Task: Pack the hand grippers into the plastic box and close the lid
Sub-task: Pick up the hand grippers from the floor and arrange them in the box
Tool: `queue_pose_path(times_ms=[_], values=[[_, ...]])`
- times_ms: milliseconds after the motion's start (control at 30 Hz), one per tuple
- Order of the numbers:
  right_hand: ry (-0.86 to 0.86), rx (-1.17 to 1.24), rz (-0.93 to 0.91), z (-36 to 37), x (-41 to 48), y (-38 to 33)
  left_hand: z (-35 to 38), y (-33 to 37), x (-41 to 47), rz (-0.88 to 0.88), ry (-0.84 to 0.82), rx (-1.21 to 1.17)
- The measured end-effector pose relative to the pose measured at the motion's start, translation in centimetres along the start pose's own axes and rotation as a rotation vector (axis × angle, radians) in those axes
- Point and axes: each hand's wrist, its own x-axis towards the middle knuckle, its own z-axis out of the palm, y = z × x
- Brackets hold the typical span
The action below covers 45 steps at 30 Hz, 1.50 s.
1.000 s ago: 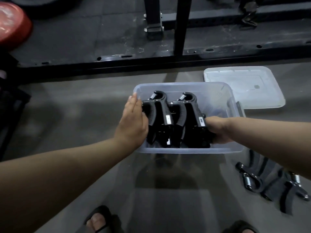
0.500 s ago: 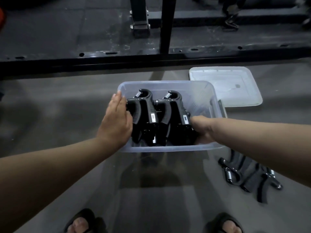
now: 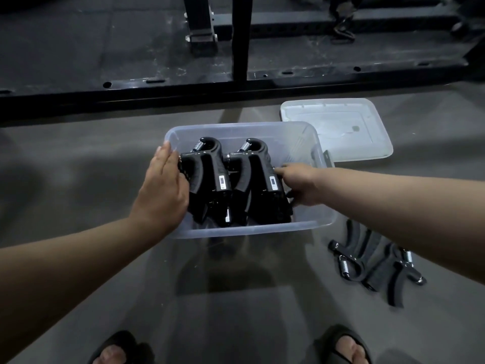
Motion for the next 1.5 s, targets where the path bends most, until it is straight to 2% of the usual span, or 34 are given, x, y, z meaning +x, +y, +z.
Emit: queue_pose_path(times_ms=[233, 400, 633, 700, 733, 800, 833, 933, 1000, 1067, 1133, 1167, 1233, 1300, 1400, 1500], values=[[0.082, -0.07, -0.028, 0.2, 0.6, 0.0, 0.0, 0.0, 0.0, 0.005, 0.001, 0.033], [-0.064, -0.143, 0.071, 0.1, -0.4, 0.9, 0.0, 0.1, 0.0, -0.006, -0.005, 0.037], [-0.14, -0.121, 0.097, 0.0, -1.2, 1.1, 0.2, -0.3, 0.1, -0.031, -0.016, 0.039], [-0.052, -0.179, 0.004, 0.1, -1.5, 1.1, 0.3, -0.5, 0.1, -0.031, -0.02, 0.041], [0.018, -0.283, -0.093, -0.1, -1.7, 1.2, 0.3, -0.5, 0.2, -0.033, -0.021, 0.038], [0.152, -0.558, -0.379, -1.1, -2.2, 1.6, 0.2, -0.4, 0.2, -0.036, -0.025, 0.035], [0.182, -0.609, -0.515, -1.7, -2.8, 1.9, 0.2, -0.4, 0.2, -0.034, -0.028, 0.038], [0.277, -0.545, -0.865, -4.1, -5.2, 3.3, 0.2, -0.5, 0.2, -0.037, -0.018, 0.035], [0.445, -0.432, -0.968, -6.4, -4.9, 5.1, 0.4, -0.7, 0.3, -0.043, -0.016, 0.031], [0.654, -0.291, -0.855, -8.8, -3.5, 7.1, 0.4, -0.7, 0.4, -0.047, -0.01, 0.03], [0.774, -0.311, -0.608, -11.0, -1.7, 9.7, 0.5, -0.6, 0.4, -0.042, -0.004, 0.024], [0.728, -0.407, -0.451, -11.8, -1.1, 11.1, 0.5, -0.6, 0.4, -0.036, -0.004, 0.024], [0.464, -0.635, -0.089, -11.9, -0.4, 14.0, 0.5, -0.7, 0.5, -0.025, -0.004, 0.025], [0.272, -0.872, 0.151, -10.8, -0.5, 16.1, 0.5, -0.8, 0.5, -0.022, -0.002, 0.037], [0.245, -1.087, 0.159, -8.7, -0.4, 17.9, 0.6, -0.8, 0.4, -0.028, 0.004, 0.053], [0.234, -1.036, -0.001, -7.4, -0.4, 17.8, 0.5, -0.7, 0.4, -0.042, 0.0, 0.052]])
